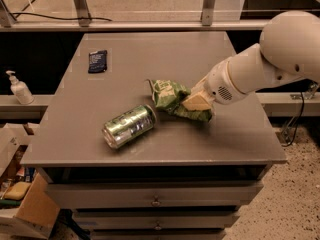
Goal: Move green jalapeno chip bag near green can
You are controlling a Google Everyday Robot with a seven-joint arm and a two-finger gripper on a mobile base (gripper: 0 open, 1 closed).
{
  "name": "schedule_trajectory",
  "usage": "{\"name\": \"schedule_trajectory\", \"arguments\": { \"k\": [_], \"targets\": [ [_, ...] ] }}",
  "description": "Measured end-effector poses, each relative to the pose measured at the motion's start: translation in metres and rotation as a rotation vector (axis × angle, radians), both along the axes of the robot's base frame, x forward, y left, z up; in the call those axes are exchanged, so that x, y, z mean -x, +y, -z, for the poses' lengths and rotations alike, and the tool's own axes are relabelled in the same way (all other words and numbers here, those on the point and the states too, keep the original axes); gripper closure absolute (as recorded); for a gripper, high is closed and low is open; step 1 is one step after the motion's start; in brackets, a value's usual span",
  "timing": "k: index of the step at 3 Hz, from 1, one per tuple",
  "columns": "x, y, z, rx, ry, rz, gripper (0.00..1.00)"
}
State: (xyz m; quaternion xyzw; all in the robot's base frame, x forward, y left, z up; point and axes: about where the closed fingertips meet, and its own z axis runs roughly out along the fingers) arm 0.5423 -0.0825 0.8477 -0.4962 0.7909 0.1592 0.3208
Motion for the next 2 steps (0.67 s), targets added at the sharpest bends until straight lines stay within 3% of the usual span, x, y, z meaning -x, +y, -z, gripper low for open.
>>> {"name": "schedule_trajectory", "arguments": {
  "k": [1,2],
  "targets": [
    [0.0005,0.0015,0.0034,-0.001,0.006,0.002,0.13],
    [0.0003,0.0033,0.0045,-0.002,0.008,0.001,0.00]
  ]
}}
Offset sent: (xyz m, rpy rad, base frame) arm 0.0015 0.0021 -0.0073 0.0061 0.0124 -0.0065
